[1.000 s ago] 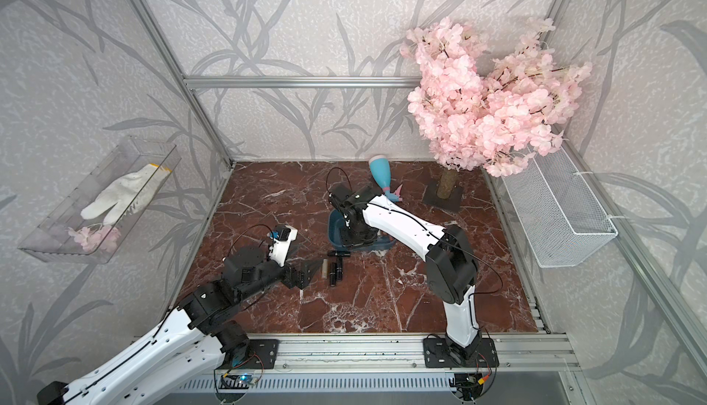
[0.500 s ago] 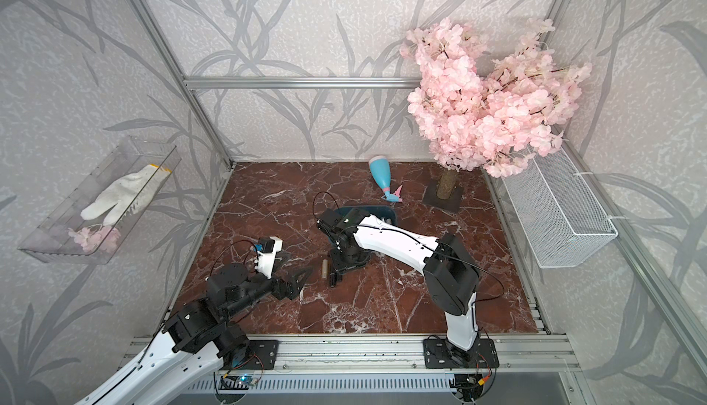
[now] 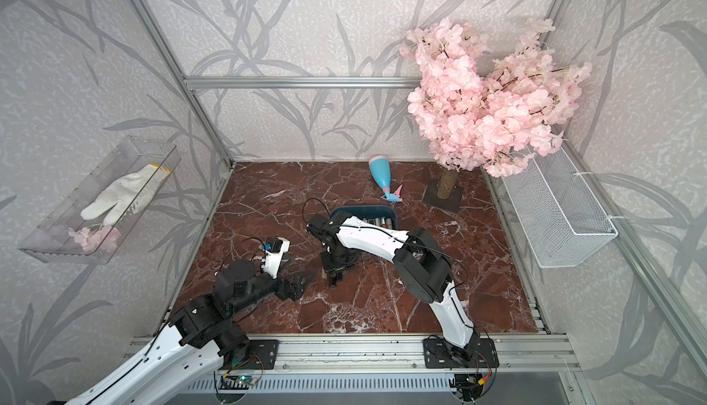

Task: Put the lipstick into the storage box
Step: Pick up the lipstick at the center of the board.

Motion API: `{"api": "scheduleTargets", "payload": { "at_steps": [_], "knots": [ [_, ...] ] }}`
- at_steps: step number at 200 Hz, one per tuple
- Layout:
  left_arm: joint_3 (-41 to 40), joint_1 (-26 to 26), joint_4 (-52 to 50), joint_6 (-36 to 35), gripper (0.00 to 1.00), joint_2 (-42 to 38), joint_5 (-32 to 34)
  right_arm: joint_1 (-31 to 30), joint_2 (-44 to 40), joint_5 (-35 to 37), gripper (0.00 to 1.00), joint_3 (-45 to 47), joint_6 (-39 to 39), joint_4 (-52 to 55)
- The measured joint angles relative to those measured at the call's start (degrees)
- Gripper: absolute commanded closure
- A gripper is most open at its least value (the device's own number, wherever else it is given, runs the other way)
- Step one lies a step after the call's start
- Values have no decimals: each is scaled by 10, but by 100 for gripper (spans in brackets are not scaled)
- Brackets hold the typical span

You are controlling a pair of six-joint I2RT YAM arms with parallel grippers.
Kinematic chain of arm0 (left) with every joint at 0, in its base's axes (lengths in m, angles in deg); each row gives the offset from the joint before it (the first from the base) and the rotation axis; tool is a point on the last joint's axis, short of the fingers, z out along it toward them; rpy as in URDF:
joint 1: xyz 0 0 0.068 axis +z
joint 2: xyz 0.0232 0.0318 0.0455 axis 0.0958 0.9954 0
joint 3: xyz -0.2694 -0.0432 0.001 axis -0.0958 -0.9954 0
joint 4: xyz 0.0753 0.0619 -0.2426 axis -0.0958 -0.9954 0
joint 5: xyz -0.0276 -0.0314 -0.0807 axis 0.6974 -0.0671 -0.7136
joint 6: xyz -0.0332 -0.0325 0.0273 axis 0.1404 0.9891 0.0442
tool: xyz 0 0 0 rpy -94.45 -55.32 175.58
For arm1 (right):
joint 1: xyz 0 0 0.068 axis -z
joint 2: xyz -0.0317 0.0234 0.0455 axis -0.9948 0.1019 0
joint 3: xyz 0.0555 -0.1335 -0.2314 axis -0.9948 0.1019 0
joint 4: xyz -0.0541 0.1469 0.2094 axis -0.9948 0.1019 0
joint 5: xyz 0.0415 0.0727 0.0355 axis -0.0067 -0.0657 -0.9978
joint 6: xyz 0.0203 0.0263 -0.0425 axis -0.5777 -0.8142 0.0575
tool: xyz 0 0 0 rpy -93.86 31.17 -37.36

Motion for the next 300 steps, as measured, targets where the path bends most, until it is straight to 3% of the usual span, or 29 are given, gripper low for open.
{"api": "scheduleTargets", "payload": {
  "at_steps": [236,300],
  "knots": [
    [0,0,-9,-43,0,-4,-21,31,73,23,63,-43,9,7],
    [0,0,-13,-43,0,-6,-21,31,73,24,75,-42,7,7]
  ]
}}
